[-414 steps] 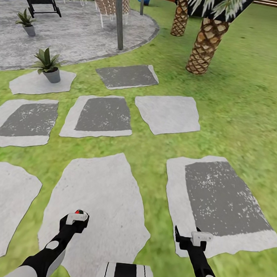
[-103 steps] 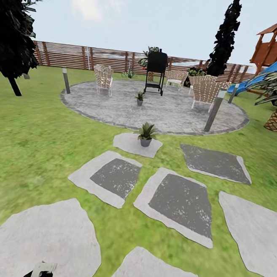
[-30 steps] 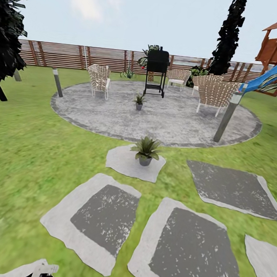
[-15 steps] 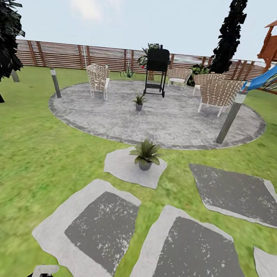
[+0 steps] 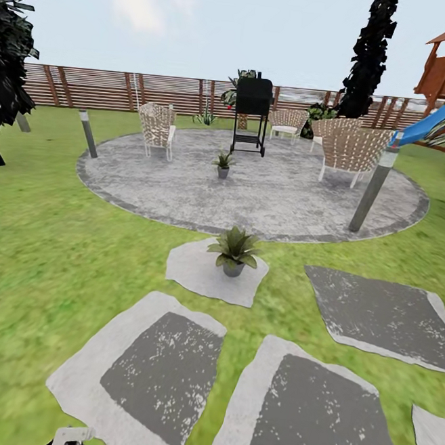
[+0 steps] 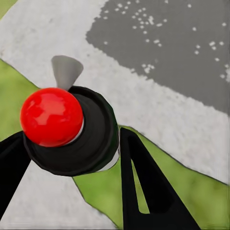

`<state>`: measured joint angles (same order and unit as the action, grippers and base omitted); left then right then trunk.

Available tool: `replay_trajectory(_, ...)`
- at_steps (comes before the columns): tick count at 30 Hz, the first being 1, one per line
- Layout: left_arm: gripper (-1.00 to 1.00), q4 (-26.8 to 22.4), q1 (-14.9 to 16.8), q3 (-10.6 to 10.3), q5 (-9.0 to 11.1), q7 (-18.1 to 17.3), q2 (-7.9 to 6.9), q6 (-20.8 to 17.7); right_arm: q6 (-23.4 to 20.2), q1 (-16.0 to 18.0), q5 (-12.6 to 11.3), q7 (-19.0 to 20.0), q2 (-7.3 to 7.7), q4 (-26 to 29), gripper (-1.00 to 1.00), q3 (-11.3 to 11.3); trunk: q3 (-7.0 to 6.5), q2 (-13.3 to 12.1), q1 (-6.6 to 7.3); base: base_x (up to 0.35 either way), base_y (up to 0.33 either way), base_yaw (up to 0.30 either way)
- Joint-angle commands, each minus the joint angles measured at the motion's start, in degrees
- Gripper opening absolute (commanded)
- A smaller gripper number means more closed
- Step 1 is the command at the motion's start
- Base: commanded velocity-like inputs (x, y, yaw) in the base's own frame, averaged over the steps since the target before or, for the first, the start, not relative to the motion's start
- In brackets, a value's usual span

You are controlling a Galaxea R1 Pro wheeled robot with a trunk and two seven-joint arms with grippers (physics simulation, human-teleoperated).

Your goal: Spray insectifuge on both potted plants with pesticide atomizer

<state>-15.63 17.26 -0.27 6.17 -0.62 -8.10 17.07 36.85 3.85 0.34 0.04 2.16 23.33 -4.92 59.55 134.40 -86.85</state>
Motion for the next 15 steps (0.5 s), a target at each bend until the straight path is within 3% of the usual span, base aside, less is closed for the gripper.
replay_trajectory(1, -1.0, 0.0, 0.0, 0.0, 0.5, -0.1, 0.0, 0.2, 0.2, 0.0, 0.0, 0.0, -0.02, -0.4, 1.0, -0.1, 0.04, 0.0, 0.01, 0.0, 0.0, 0.0)
replay_trajectory(15, -1.0, 0.2, -0.1, -0.1, 0.4, 0.0, 0.23, 0.2, 0.2, 0.1, 0.1, 0.1, 0.81, 2.5, 1.0, -0.2, 0.04, 0.0, 0.01, 0.0, 0.0, 0.0)
